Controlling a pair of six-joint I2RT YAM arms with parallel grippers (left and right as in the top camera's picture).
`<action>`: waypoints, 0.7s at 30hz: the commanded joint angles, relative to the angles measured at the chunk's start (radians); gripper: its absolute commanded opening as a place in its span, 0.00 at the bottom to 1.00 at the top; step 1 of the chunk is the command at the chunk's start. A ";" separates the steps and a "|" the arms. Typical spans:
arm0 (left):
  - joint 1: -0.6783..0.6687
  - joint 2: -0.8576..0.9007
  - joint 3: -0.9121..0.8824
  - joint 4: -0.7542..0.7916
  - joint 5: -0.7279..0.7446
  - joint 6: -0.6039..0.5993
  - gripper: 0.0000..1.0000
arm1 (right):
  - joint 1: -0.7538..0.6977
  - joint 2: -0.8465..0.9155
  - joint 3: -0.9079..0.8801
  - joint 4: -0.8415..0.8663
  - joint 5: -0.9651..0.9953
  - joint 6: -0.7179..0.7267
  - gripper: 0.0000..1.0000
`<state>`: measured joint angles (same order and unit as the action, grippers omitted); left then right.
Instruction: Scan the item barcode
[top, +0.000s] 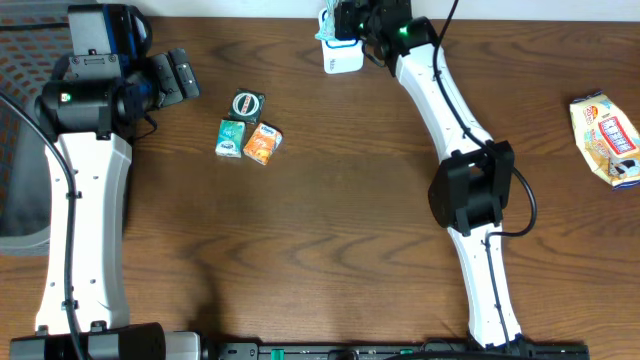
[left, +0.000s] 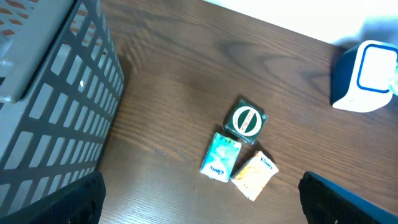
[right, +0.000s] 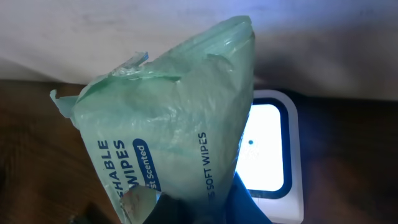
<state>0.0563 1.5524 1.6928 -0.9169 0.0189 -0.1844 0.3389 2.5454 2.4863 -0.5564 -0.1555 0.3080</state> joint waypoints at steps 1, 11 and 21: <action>0.000 0.006 -0.004 -0.003 -0.012 -0.008 0.98 | -0.002 0.028 0.017 0.001 0.015 0.017 0.01; 0.000 0.006 -0.004 -0.003 -0.012 -0.008 0.98 | -0.095 -0.069 0.018 -0.066 0.016 0.008 0.01; 0.000 0.006 -0.004 -0.003 -0.012 -0.008 0.98 | -0.367 -0.151 0.018 -0.524 0.354 -0.141 0.01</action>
<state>0.0563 1.5524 1.6928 -0.9165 0.0193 -0.1844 0.0555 2.4413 2.4889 -0.9794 -0.0181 0.2169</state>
